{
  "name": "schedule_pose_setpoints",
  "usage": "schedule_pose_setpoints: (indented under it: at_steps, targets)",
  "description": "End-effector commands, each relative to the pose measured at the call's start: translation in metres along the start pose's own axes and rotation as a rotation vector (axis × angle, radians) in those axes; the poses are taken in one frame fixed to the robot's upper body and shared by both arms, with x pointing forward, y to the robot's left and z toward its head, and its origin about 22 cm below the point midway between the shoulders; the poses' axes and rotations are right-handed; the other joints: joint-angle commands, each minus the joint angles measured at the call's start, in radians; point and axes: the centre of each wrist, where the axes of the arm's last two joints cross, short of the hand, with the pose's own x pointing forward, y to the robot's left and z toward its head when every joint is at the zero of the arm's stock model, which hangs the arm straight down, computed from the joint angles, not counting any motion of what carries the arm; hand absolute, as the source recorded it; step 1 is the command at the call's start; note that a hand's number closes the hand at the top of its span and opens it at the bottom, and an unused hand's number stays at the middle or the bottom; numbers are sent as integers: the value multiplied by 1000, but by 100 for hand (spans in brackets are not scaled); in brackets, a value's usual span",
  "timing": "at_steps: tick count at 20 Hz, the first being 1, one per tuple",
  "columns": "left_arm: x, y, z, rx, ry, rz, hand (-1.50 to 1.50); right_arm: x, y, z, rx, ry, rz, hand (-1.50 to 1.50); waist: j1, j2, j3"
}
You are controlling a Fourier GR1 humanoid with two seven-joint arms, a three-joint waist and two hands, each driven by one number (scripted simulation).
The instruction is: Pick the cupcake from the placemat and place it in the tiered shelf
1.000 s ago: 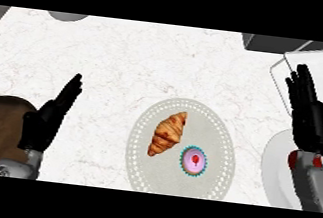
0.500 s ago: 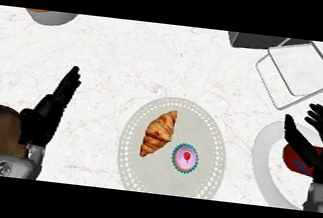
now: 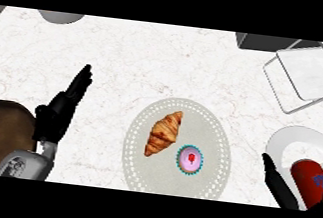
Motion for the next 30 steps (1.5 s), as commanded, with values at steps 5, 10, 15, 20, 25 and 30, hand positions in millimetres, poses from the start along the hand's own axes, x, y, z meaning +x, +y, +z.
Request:
schedule_pose_setpoints:
  at_steps: [5,10,15,20,25,30]
  targets:
    - [1,-7,-5,-38,-36,0,0,23,-35,57,259,67,161,-150,40,15,6]
    - [-3,-14,-11,-45,-26,-3,0,56,-40,54,331,99,267,-150,53,23,4]
    - [9,-14,-8,-66,-37,3,0,72,-50,55,481,171,485,-150,76,28,0]
    - [15,-7,-11,-63,-49,-12,0,97,-53,56,567,231,710,-150,85,26,0]
    - [15,-28,-17,-69,-36,-8,0,131,-31,57,576,269,793,-150,81,25,2]
    - [1,-17,-8,-68,-27,-8,0,150,15,76,585,287,815,-150,77,18,6]
